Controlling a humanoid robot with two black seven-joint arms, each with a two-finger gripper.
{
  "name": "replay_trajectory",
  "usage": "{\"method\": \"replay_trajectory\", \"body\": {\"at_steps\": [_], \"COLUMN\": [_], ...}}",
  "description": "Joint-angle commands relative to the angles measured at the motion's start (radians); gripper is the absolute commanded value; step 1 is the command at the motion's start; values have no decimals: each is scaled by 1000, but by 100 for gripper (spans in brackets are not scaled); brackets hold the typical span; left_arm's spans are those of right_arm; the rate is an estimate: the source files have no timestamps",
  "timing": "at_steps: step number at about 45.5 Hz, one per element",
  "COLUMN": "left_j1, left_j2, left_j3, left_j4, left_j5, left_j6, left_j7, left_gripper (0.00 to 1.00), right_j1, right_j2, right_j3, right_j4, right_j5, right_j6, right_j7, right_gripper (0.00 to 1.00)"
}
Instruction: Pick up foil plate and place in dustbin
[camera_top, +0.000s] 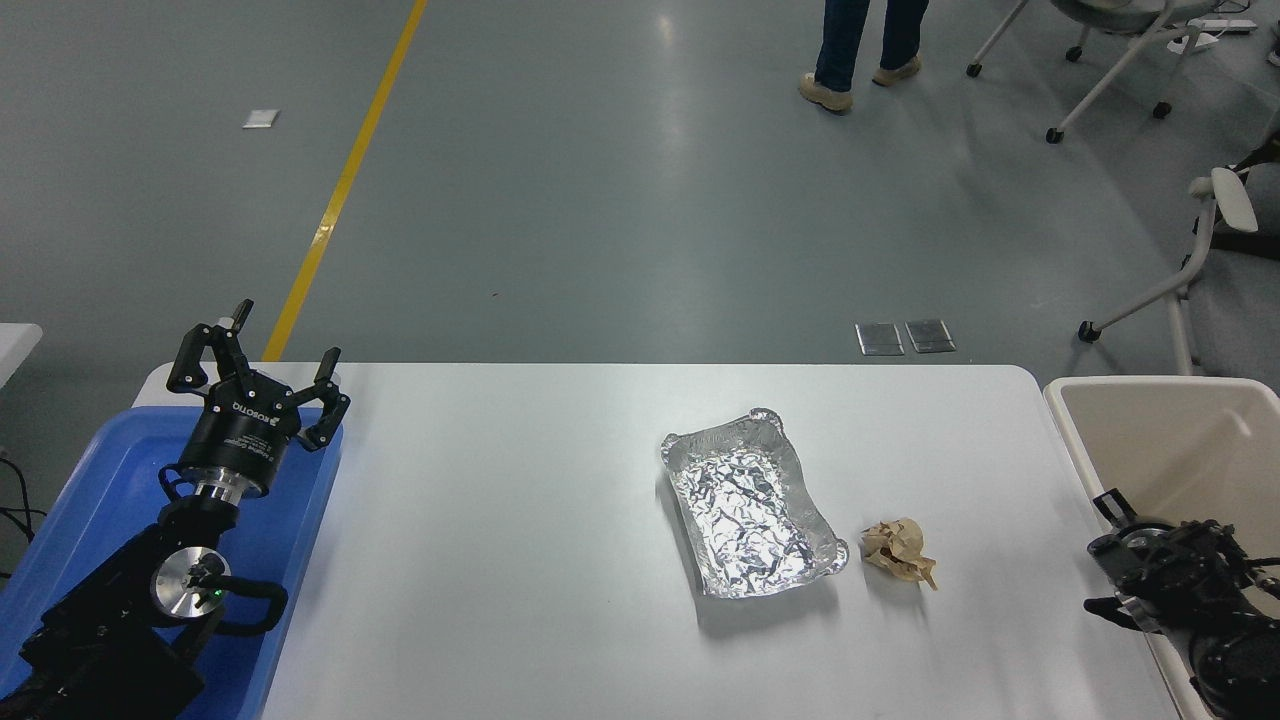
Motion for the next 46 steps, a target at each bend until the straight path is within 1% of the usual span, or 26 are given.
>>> {"method": "replay_trajectory", "body": {"at_steps": [1,38,39,41,42,46], "left_j1": [0,0,0,0,0,0], "left_j2": [0,0,0,0,0,0], "left_j3": [0,0,-1,0,0,-1], "left_j4": [0,0,0,0,0,0], "left_j5": [0,0,0,1,0,0], "left_j6": [0,0,0,0,-1,0], "left_j7": [0,0,0,0,0,0], "left_gripper": [98,98,98,98,98,98], "right_j1": [-4,31,40,57,67,102], "right_j2": [0,-2,-2,-3,-6,-38], "right_j3": [2,2,2,2,2,2], "right_j4": [0,7,7,6,6,12], "right_j5": [2,2,2,2,2,2], "right_j6": [-1,-1,-1,-2,-2,-2], "right_j7": [-1,-2,-2,-2,-2,-2], "right_gripper": [0,0,6,40,54,96]}}
